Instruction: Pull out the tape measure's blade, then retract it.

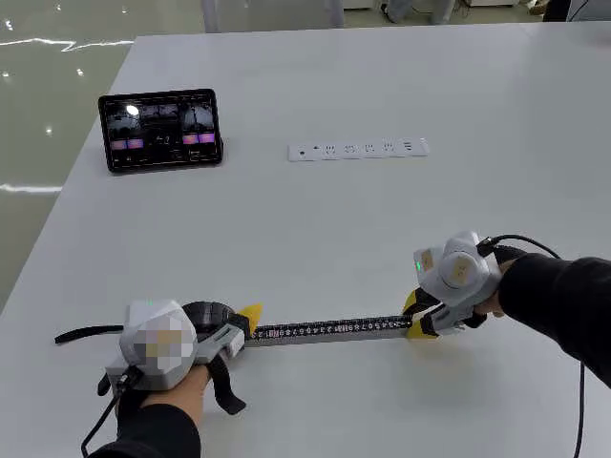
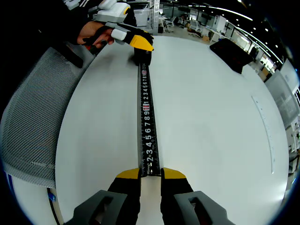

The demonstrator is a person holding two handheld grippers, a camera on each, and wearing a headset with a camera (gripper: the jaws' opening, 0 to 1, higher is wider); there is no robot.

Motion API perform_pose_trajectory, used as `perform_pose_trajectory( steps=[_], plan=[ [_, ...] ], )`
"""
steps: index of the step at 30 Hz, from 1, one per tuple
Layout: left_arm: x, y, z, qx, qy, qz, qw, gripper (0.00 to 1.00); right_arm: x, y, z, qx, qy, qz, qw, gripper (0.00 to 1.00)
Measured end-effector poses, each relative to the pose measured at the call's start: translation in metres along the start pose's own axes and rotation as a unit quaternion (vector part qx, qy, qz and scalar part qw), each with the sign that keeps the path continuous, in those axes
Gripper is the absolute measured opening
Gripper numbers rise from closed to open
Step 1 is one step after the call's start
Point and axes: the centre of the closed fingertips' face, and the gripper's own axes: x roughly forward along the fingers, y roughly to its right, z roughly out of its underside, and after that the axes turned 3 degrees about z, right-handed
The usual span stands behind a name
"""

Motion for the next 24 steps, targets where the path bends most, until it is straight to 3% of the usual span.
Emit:
perform_pose_trajectory(
  steps=[4, 7, 12, 24],
  plan=[
    [0.0, 0.002, 0.002, 0.003, -0.004, 0.004, 1.0, 0.95, 0.001, 0.0, -0.001, 0.009, -0.008, 0.005, 0.9999, 0.11],
    [0.0, 0.002, 0.011, 0.002, -0.022, 0.009, 0.9997, 0.81, 0.001, 0.0, -0.001, 0.026, -0.022, 0.008, 0.9994, 0.11],
    [0.002, 0.008, 0.016, -0.01, -0.03, 0.024, 0.9992, 0.71, 0.002, 0.0, 0.0, 0.035, -0.031, 0.011, 0.9988, 0.1],
    [0.002, 0.007, 0.022, 0.016, -0.057, 0.015, 0.9982, 0.67, 0.003, 0.002, 0.001, 0.042, -0.05, 0.005, 0.9979, 0.11]
  ],
)
